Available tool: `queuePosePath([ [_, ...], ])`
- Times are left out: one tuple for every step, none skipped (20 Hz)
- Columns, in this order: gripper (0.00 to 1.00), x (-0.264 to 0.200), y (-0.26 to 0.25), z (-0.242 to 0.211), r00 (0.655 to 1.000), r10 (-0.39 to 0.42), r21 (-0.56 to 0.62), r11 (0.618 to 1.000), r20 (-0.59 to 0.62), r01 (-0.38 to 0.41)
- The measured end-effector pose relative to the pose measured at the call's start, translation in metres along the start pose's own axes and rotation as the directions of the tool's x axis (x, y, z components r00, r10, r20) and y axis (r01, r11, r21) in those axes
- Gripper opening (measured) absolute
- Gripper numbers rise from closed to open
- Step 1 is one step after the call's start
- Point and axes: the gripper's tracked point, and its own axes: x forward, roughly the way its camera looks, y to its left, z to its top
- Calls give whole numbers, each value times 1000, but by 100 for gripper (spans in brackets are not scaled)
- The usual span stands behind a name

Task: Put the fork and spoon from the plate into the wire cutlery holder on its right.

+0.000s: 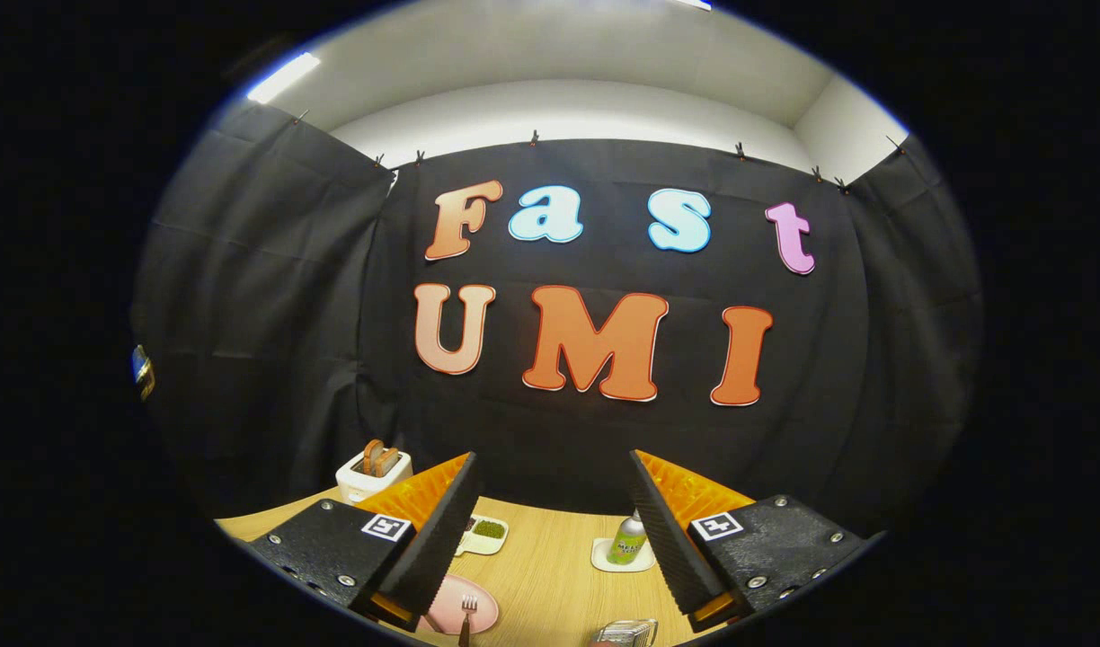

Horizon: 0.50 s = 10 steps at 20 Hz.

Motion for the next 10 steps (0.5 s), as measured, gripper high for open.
queuePosePath([
  [97,2,3,-5,1000,6,-4,1000,-17,-6],
  [97,5,8,-13,999,18,-5,1000,-37,-19],
  [97,9,14,-22,997,34,-5,999,-65,-34],
  [97,12,22,-34,994,54,-1,999,-96,-55],
  [97,15,27,-46,989,62,3,998,-136,-62],
  [98,16,32,-64,980,72,11,997,-184,-71],
  [97,18,39,-79,968,89,27,996,-234,-85],
  [98,20,47,-95,953,105,46,994,-285,-96],
  [98,18,54,-109,936,123,69,992,-331,-106],
  [98,18,61,-125,916,141,91,989,-376,-115],
])
